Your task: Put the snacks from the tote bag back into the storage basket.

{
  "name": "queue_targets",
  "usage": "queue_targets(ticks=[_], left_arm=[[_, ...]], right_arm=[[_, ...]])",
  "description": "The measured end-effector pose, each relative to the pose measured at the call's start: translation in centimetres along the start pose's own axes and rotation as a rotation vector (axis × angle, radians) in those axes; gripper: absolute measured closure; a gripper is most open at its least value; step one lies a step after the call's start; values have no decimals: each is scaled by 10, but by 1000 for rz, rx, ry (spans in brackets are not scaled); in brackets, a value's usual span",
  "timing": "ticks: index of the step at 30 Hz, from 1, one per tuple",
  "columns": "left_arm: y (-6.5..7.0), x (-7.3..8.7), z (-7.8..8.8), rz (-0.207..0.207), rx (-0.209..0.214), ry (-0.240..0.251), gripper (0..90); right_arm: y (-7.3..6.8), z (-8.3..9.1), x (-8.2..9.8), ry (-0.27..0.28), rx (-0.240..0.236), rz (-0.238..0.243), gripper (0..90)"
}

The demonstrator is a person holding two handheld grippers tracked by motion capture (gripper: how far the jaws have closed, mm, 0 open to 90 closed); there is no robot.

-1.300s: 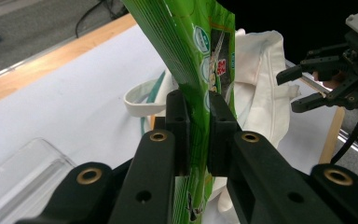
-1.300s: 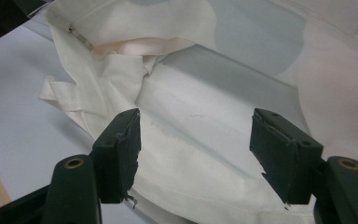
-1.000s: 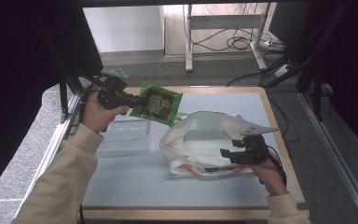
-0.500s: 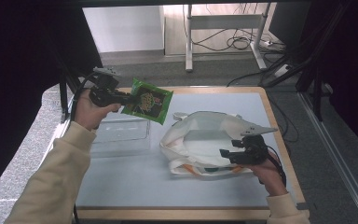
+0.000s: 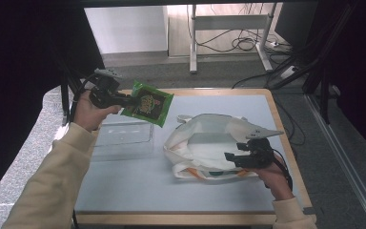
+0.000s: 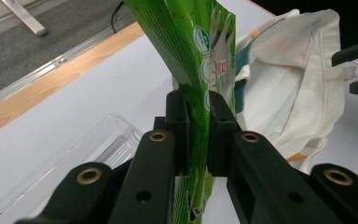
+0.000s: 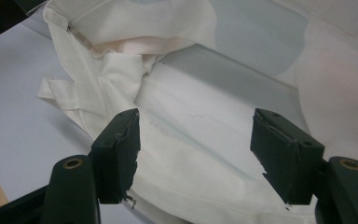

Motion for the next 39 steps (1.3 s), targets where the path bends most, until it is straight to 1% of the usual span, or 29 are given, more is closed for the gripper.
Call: queue_targets(ticks=[3,4,8,11,18,28,32,34,37,39], left_arm=[[-2,1,0,-1,-5,-2,824],[-5,2,1,4,-8,-3,825],[-11,4,1,1,-25,-11,824],[-15,5,2,-1,-30,-15,824],[-25,10,1,-4,-60,-37,824],[-33,13,1,-8,-83,-50,824],[-37,14,0,-12,-95,-64,824],[-40,15,-3,-19,-109,-81,824],[-43,15,-4,-22,-114,-86,824],[-47,16,-6,-25,-116,-92,824]], right_arm=[[0,0,0,0,1,1,330],[0,0,0,1,2,3,330],[1,0,0,1,2,4,328],[0,0,0,-1,1,2,327],[0,-1,0,-1,1,5,324],[-2,-1,0,1,1,10,322],[-2,-2,0,-2,1,15,322],[-2,-3,0,-1,0,13,322],[-1,-3,0,-6,0,16,321],[-2,-5,1,-9,1,19,321]])
Point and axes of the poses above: each handheld gripper's, and its own axes: z roughly backward along the jaws, x roughly out of its underside, y roughly to its right, the point moved 3 cm from there along -z, roughly forward along the jaws, and after that the axes turned 9 degrees about -x, right-handed, at the moved point
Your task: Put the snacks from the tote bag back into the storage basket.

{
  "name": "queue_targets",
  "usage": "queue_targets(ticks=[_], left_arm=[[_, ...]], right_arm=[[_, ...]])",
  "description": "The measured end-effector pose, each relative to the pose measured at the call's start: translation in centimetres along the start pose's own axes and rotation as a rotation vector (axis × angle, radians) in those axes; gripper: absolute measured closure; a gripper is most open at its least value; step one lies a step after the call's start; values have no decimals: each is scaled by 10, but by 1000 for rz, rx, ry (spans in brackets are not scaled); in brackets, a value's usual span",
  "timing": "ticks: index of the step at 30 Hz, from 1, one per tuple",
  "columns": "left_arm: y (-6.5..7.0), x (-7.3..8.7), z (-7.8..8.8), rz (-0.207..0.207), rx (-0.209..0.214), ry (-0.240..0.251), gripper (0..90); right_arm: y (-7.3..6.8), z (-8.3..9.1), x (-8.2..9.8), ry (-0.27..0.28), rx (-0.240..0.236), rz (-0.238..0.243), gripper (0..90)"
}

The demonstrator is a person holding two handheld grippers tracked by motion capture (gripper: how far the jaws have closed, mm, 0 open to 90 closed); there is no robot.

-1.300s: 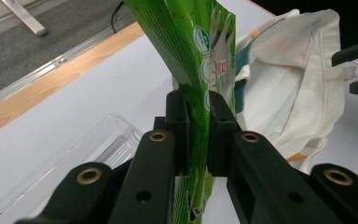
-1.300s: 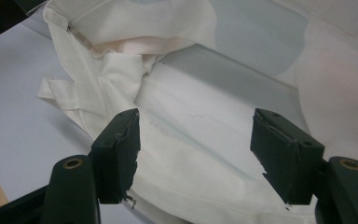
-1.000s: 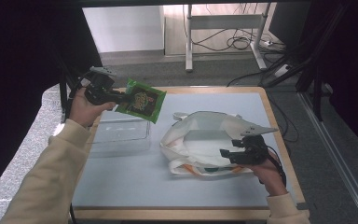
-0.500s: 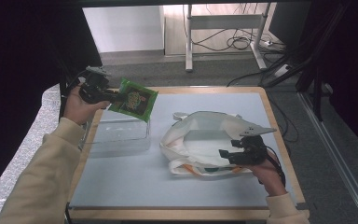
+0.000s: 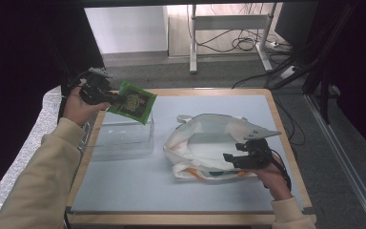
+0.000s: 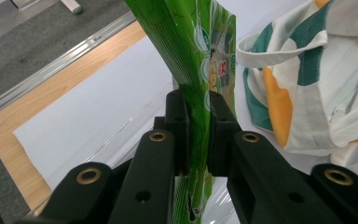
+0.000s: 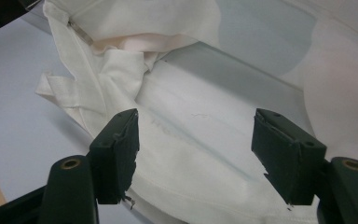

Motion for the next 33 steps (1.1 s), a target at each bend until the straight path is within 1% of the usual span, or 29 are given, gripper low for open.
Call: queue_targets(ticks=[2,6,8,9,10,11,13,14,16,20,22,23,28,33], left_arm=[[-1,0,-1,-6,-5,-4,823],[-6,2,-7,-33,-21,-30,823],[-7,2,-8,-34,-24,-33,823],[-8,3,-10,-50,-28,-46,823],[-8,3,-10,-50,-28,-46,823],[-9,3,-11,-69,-41,-57,823],[-10,3,-12,-70,-33,-60,823],[-10,3,-12,-76,-38,-63,823],[-10,4,-13,-70,-37,-59,823],[-10,7,-15,-101,-34,-72,823],[-10,7,-16,-104,-32,-73,823],[-11,8,-16,-116,-35,-79,822],[-15,9,-16,-115,-40,-79,822],[-16,10,-16,-123,-47,-89,822]], right_arm=[[0,-1,0,-2,0,-1,320],[-2,-1,0,-1,0,1,320],[-2,-1,0,-1,-1,2,320],[-2,-1,0,-2,-1,2,320],[-2,-1,0,-4,-1,1,319],[-2,-2,1,-7,0,4,319],[-2,-2,1,-8,-1,4,319],[-2,-2,1,-9,-2,5,318],[-2,-2,1,-8,-2,3,319],[-2,-3,1,-10,-3,3,318],[-2,-3,1,-10,-3,3,318],[-3,-3,1,-10,-3,4,318],[-3,-4,1,-15,-4,6,317],[-3,-4,2,-15,-3,5,317]])
Point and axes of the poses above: each handheld gripper's, and its own axes: z roughly backward along the jaws, x roughly out of its underside, y roughly to its right, the point moved 3 cm from there along -z, roughly forward along the jaws, and after that the axes turned 9 degrees about -x, right-handed, at the moved point
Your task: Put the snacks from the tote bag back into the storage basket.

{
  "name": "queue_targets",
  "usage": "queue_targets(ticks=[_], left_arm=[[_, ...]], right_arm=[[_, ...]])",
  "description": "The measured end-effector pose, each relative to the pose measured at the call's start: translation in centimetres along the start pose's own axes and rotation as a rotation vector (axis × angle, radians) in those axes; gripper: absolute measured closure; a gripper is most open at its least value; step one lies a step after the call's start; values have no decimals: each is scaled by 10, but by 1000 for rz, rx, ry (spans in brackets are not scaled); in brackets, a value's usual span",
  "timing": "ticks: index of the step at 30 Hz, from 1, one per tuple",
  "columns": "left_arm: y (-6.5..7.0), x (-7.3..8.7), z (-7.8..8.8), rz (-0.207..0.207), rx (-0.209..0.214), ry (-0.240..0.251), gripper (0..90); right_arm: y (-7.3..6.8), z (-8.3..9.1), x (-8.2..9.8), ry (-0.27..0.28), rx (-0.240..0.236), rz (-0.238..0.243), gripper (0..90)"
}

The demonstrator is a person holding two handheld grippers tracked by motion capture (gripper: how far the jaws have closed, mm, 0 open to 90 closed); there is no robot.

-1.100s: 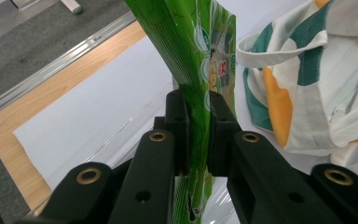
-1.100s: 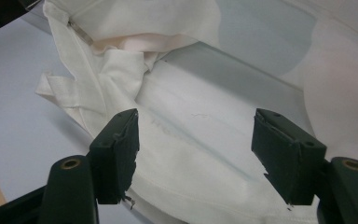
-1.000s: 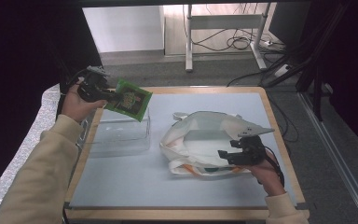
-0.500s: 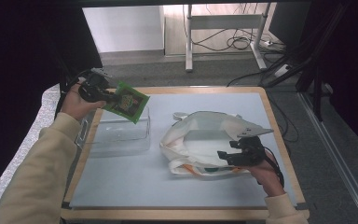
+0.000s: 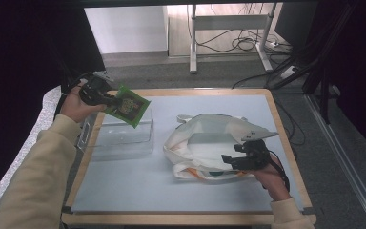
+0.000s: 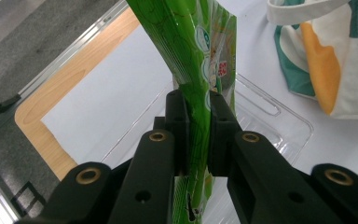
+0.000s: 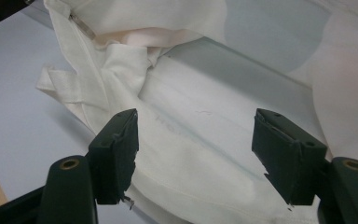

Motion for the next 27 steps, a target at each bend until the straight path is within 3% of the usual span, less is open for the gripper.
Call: queue_targets(ticks=[27], left_arm=[[-6,5,-5,-25,-2,-27,822]], right_arm=[[1,0,1,3,3,3,316]])
Point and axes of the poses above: each handheld gripper's, and its own axes: z roughly backward along the jaws, x roughly out of its underside, y roughly to its right, the point moved 3 cm from there along -z, roughly forward along the jaws, and after that the axes turned 9 degrees about -x, right-handed, at the moved point
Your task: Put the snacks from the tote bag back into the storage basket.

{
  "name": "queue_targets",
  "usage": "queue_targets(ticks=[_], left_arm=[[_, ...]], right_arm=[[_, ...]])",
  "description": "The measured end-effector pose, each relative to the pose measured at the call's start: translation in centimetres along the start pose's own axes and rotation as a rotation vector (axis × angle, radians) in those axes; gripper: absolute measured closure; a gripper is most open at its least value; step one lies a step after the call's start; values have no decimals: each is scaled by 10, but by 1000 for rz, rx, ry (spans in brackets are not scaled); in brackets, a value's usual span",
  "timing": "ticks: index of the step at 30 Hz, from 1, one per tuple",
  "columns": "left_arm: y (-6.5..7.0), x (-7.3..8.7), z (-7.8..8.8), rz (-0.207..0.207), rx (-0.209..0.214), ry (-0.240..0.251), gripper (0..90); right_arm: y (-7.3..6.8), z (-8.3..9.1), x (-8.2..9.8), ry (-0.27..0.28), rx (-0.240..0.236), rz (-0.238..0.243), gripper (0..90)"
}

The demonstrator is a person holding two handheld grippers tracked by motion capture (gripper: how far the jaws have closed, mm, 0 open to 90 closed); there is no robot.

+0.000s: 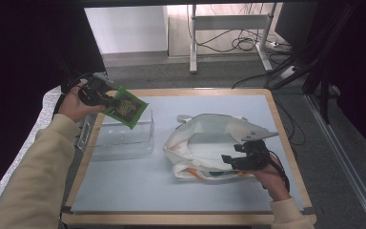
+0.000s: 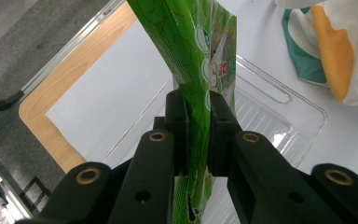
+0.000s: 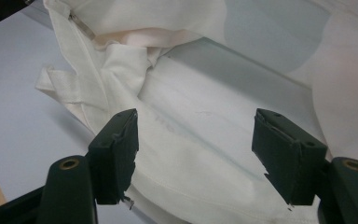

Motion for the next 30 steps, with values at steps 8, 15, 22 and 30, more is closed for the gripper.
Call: queue_targets(ticks=[8,15,22,30], left_arm=[[-1,2,-7,-40,4,-18,821],[-5,3,-13,-66,13,-31,821],[-4,3,-26,-107,23,-70,821],[1,2,-34,-140,35,-95,821]], right_arm=[[0,-1,1,-3,1,-6,315],[1,-2,1,-9,7,-6,314],[0,-3,1,-8,11,-4,315],[0,-4,2,-11,10,-6,314]])
Point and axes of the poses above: each handheld gripper's, and its own axes: z roughly backward along the jaws, x roughly out of its underside, y roughly to its right, the point moved 3 cm from there along -z, roughly forward along the jaws, and after that the axes turned 9 degrees about -x, right-handed, at the moved point
